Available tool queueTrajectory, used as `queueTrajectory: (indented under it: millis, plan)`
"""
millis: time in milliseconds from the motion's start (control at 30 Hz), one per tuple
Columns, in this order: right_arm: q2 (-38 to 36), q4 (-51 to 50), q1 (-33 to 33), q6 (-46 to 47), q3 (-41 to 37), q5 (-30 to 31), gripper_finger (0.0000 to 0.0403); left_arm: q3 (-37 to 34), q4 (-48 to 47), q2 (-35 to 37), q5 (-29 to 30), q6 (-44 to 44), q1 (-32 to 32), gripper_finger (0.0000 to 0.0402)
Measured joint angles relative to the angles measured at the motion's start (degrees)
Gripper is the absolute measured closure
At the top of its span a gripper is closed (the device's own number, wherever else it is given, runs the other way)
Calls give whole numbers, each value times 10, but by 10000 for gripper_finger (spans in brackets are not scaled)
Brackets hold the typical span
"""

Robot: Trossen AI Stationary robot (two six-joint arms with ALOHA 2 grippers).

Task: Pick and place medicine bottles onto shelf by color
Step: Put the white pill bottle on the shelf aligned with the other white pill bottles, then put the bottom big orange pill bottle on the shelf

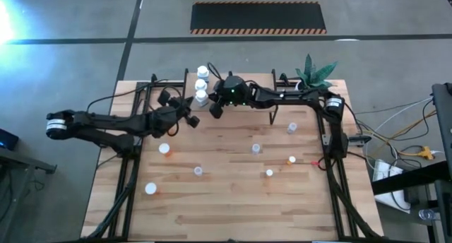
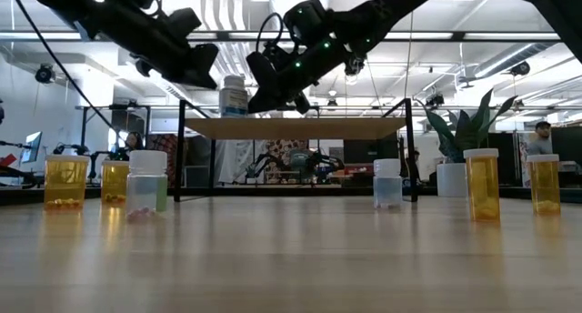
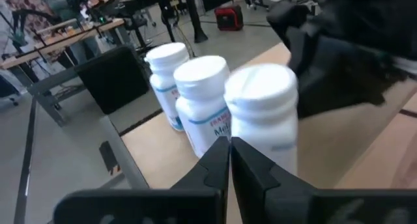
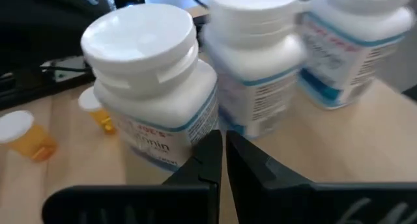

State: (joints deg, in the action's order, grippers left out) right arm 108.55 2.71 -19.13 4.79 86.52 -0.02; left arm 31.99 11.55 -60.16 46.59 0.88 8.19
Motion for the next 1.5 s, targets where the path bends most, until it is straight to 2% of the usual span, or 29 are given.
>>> queueTrajectory:
  millis: [100,300,400,467,733,933,1033,1367,1500]
  plan:
    - [0,-1,6,18,0,-1,390,0,-27,24,-5,1,-1,402]
    - [0,-16,8,30,0,6,390,0,-67,65,-165,24,-2,401]
    - [0,-19,8,30,0,31,390,0,-69,75,-210,33,-2,401]
    - [0,-20,8,27,0,34,390,0,-76,77,-220,34,-3,401]
    - [0,-20,10,22,0,30,390,-1,-81,23,-219,33,1,401]
    - [0,-21,19,12,0,28,390,-1,-80,-21,-143,32,1,401]
    - [-1,-26,22,11,0,28,390,-1,-79,-31,-127,31,1,401]
    - [-4,-46,22,4,1,31,390,-1,-81,-24,-115,27,4,401]
    - [-30,-103,23,-18,0,64,390,7,-137,7,-120,33,-10,401]
